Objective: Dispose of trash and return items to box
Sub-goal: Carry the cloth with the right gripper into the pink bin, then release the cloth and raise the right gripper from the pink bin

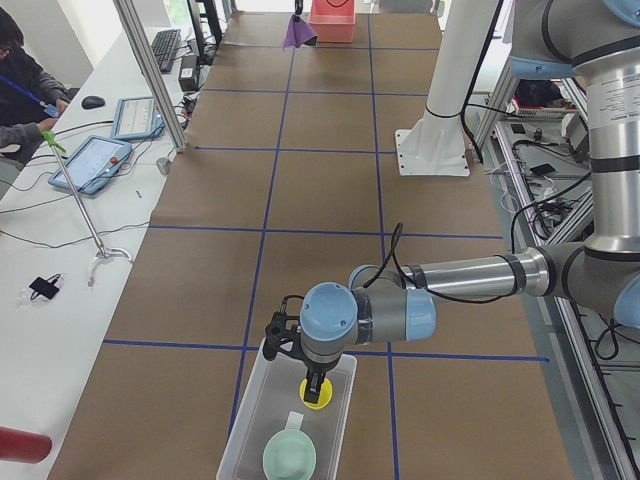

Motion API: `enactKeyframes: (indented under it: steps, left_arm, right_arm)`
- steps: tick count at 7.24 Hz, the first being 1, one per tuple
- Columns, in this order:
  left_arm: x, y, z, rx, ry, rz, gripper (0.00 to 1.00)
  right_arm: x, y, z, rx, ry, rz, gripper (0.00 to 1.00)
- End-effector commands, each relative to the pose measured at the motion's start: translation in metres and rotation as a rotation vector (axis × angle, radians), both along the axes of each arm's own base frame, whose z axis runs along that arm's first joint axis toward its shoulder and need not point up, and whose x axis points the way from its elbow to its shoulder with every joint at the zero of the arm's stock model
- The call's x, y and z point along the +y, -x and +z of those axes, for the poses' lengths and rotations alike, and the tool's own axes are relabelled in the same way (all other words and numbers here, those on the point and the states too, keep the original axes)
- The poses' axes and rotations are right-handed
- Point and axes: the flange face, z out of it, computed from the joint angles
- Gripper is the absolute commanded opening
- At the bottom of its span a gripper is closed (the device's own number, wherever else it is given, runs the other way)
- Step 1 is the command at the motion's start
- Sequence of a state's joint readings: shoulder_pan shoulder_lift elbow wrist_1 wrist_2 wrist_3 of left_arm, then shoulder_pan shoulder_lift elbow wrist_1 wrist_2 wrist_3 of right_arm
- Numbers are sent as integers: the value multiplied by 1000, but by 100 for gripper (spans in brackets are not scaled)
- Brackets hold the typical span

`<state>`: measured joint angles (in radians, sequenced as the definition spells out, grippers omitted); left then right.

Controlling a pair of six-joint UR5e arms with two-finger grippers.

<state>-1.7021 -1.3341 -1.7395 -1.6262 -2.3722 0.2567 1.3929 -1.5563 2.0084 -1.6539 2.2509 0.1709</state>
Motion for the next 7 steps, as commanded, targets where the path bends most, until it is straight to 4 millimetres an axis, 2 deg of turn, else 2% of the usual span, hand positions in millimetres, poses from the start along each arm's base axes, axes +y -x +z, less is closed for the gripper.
enactKeyframes:
  steps: [1, 2, 3, 5, 6, 7]
  left_arm:
    - [-8, -26, -29, 3, 42, -28, 98]
    - [-9, -27, -31, 5, 40, -30, 98]
    - [-10, -29, -33, 8, 37, -27, 98]
    - [-11, -29, -43, 7, 15, -25, 98]
    - [-12, -30, -45, 7, 12, -24, 98]
    - [-13, -30, -48, 7, 5, -22, 98]
  right_arm:
    - [59, -100, 77, -7, 0, -1, 0]
    - [66, -131, 106, -6, 33, 28, 0]
    - [74, -166, 149, 1, 31, 11, 0]
    - [111, -228, 237, -2, 14, -37, 0]
    - [132, -234, 276, -13, 28, -72, 0]
    - [150, -229, 299, -26, 42, -96, 0]
